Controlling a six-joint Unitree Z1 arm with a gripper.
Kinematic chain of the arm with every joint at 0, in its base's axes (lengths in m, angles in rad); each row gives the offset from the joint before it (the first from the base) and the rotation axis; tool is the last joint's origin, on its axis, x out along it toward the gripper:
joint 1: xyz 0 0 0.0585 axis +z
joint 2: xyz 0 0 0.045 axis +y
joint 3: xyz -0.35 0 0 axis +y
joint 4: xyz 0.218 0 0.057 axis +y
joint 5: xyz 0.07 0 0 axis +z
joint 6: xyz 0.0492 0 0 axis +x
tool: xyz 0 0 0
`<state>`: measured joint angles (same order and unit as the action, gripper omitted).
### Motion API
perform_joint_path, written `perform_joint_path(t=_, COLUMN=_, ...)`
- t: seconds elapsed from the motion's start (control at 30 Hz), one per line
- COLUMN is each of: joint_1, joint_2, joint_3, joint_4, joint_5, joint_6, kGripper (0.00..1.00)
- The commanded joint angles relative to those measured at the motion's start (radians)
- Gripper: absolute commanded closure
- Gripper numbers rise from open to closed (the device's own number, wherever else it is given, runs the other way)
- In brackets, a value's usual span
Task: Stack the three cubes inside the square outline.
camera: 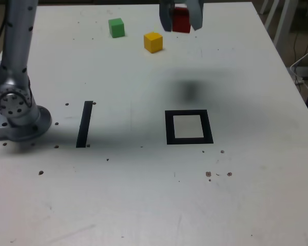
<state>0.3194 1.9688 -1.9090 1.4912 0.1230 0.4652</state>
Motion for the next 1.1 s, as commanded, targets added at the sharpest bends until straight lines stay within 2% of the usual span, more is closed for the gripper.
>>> perform_joint_path(t=0.0, joint_1=-0.033, joint_2=-0.023, joint_3=0.035, joint_4=-0.008, joint_5=-0.007, joint_6=-0.026, kGripper=0.69)
perform_joint_path(t=0.47, joint_1=-0.214, joint_2=-0.081, joint_3=0.168, joint_4=-0.027, joint_5=-0.063, joint_6=-0.215, kGripper=0.69)
perform_joint_path(t=0.63, joint_1=-0.258, joint_2=-0.083, joint_3=0.194, joint_4=-0.051, joint_5=-0.098, joint_6=-0.287, kGripper=0.69)
perform_joint_path(t=0.83, joint_1=-0.281, joint_2=-0.079, joint_3=0.254, joint_4=-0.112, joint_5=-0.146, joint_6=-0.344, kGripper=0.69)
perform_joint_path(t=1.07, joint_1=-0.293, joint_2=-0.080, joint_3=0.327, joint_4=-0.199, joint_5=-0.157, joint_6=-0.366, kGripper=0.69)
